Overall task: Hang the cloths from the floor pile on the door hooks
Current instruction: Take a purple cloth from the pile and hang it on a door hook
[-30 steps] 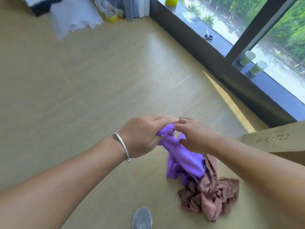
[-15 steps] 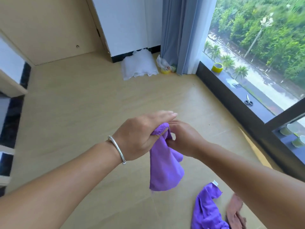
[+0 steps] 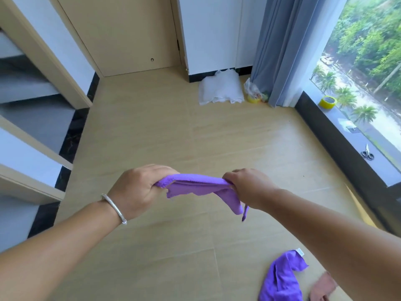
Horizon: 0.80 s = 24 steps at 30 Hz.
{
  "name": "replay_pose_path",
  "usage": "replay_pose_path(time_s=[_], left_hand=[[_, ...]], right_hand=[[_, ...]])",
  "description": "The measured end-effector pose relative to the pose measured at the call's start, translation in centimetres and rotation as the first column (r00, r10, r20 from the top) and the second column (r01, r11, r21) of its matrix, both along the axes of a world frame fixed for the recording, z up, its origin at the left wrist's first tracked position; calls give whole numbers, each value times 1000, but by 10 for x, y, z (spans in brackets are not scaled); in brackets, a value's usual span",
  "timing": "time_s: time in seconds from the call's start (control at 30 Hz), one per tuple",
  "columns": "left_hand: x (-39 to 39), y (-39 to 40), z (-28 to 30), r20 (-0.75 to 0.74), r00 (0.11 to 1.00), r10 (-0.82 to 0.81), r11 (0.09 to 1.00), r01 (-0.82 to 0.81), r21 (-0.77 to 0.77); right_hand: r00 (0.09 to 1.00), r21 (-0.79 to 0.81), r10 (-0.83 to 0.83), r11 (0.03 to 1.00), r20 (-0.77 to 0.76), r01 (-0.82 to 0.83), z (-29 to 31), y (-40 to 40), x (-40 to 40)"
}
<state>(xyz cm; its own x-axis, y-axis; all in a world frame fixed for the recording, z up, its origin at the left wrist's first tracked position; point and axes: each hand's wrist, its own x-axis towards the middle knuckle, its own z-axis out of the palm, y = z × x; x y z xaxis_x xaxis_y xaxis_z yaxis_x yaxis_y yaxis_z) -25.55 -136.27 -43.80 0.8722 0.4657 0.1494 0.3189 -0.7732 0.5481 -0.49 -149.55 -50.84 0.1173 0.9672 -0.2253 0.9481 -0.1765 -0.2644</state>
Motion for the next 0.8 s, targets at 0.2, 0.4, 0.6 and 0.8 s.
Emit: replay_pose_path(time_s=[0.2,0.4,0.6,0.8], left_hand=[[-70,-42,-21,-234,925,300,948,-262,178],[-132,-82,-80,-759,487,432,898,-310,312],[-173,-146,-145,-911,257,324,937,-219,271],[-195,-166,-188,-966,191,173,969,-212,131]], right_hand=[[961,57,-5,998,277,-11,-16,-45,-23],[984,-98,16,995,177,2,-60,-96,-57],[987,-230,145,965,73,-124,-118,-157,-105],[997,-388,82,918,-15,-82,-140,-167,-124]])
